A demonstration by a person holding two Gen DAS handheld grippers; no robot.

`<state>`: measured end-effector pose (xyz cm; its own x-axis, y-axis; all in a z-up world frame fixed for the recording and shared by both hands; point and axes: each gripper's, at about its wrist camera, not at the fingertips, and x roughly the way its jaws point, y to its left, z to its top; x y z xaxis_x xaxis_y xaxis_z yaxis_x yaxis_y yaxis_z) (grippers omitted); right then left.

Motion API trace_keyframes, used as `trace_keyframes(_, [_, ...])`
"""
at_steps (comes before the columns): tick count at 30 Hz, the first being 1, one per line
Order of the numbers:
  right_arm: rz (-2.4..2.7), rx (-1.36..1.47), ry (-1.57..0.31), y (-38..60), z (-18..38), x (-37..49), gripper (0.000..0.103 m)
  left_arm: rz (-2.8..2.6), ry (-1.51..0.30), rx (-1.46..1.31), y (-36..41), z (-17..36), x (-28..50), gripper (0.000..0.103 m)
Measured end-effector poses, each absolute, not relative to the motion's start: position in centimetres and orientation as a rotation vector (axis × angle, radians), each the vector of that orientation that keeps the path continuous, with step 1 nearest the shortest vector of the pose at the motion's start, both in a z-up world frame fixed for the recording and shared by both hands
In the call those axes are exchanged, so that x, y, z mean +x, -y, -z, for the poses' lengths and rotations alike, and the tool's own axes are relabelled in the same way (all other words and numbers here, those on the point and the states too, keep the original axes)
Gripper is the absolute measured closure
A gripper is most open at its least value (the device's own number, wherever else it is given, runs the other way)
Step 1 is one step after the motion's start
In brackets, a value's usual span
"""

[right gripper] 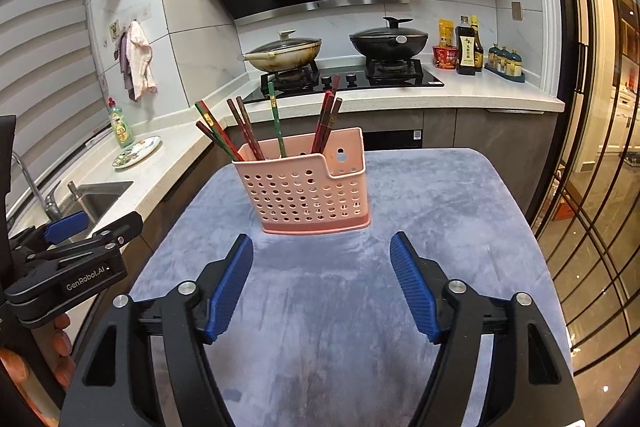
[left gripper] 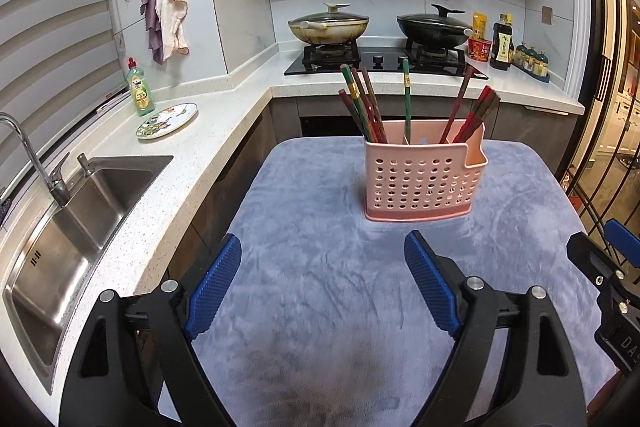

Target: Organize utensils

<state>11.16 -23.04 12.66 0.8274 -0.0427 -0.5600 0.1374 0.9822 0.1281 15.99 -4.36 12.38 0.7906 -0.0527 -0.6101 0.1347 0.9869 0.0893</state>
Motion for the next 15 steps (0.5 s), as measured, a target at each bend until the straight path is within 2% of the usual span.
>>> trace_keyframes(4, [0.112, 0.144, -0.602, 22.8, -12.3, 11.1, 0.029, 0.093, -0.656, 0.136, 4.3, -12.1, 15.7, 0.015])
trace_keyframes(6, [0.124, 0.14, -0.606, 22.8, -12.2, 11.0, 0.019, 0.091, -0.659, 0.135, 4.3, -12.0, 15.7, 0.013])
trace_keyframes(13, [0.149, 0.131, -0.625, 23.0, -11.8, 11.2, 0.018, 0.085, -0.693, 0.143, 4.5, -10.8, 15.8, 0.009])
trace_keyframes(15, [0.161, 0.119, -0.63, 23.1, -11.6, 11.2, 0.013, 0.086, -0.701, 0.144, 4.6, -10.5, 15.9, 0.009])
